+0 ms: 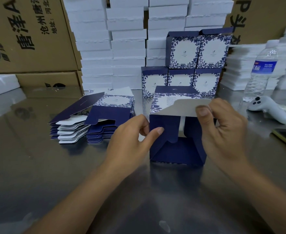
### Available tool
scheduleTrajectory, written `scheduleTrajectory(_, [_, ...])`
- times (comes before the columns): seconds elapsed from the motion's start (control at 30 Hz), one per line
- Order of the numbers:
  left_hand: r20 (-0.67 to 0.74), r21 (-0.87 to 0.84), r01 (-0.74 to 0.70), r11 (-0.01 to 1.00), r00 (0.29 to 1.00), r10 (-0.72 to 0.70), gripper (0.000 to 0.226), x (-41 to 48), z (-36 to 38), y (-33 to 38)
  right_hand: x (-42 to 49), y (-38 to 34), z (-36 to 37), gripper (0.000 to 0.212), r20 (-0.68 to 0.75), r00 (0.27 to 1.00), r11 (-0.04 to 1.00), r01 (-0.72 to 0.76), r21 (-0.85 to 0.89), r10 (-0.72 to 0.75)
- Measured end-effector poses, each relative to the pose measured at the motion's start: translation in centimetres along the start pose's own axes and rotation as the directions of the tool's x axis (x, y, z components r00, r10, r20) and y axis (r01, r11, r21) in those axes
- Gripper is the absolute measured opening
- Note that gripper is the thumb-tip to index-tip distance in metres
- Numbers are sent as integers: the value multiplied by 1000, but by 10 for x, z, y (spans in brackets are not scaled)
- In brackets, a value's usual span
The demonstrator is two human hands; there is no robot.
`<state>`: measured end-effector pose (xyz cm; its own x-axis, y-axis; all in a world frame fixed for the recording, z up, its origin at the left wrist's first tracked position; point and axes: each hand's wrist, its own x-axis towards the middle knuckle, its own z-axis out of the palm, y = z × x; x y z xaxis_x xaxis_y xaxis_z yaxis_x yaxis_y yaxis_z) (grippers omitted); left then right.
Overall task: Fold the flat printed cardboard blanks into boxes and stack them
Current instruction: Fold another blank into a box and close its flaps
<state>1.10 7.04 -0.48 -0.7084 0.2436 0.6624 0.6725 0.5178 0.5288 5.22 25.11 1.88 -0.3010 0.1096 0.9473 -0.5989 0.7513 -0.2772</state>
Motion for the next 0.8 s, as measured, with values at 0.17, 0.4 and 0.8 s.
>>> scheduleTrajectory(0.17, [-24, 34, -14, 999, 1000, 15, 37, 1, -2, 4, -1, -1, 0, 21, 11, 1000, 999, -18, 43, 17])
scheduleTrajectory(0.4, [-61, -74, 73, 995, 995, -77, 39, 2, -2, 4, -4, -1, 2, 51, 40, 999, 999, 3, 40, -5])
scheduleTrajectory(0.8, [-12, 82, -43, 996, 999, 44, 41, 2, -10, 12, -2, 0, 2, 37, 36, 999, 998, 19, 63, -21])
